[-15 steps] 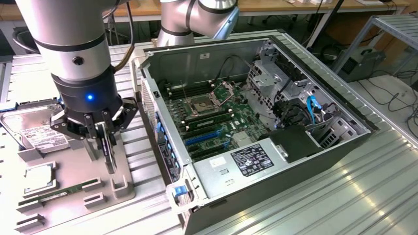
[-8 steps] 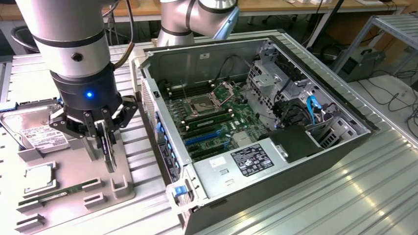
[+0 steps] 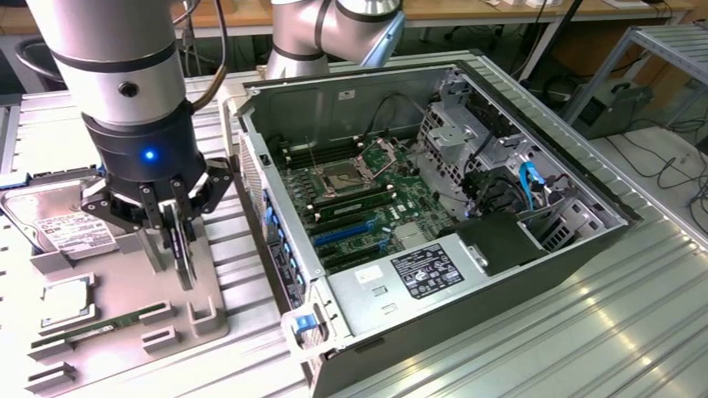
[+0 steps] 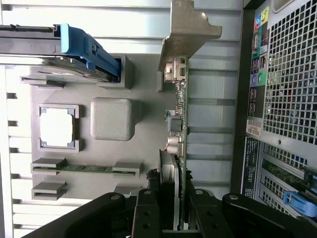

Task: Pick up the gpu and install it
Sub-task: 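Pick up the gpu and move the gpu toward the slot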

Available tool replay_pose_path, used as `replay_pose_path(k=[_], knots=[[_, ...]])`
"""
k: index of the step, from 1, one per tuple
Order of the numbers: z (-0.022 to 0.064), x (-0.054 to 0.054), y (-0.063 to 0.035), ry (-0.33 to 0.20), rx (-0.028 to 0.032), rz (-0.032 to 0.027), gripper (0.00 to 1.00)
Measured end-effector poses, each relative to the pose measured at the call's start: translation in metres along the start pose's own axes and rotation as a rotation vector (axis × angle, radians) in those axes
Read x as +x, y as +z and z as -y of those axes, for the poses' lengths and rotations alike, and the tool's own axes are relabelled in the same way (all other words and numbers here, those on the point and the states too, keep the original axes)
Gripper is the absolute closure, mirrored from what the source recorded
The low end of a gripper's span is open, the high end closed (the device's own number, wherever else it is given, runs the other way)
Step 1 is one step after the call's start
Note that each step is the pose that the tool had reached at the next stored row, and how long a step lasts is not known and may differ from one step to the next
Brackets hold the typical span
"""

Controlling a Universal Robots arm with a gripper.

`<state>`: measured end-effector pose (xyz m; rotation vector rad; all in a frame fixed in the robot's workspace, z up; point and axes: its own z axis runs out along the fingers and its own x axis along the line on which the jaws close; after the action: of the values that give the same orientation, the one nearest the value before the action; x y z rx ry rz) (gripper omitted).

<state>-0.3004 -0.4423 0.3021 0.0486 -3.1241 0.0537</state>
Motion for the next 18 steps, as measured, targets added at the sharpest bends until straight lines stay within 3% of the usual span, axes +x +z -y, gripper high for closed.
replay_pose_path(k=[18], knots=[[0.0006,0.0,-0.0177,0.0,0.0,0.0,0.72]])
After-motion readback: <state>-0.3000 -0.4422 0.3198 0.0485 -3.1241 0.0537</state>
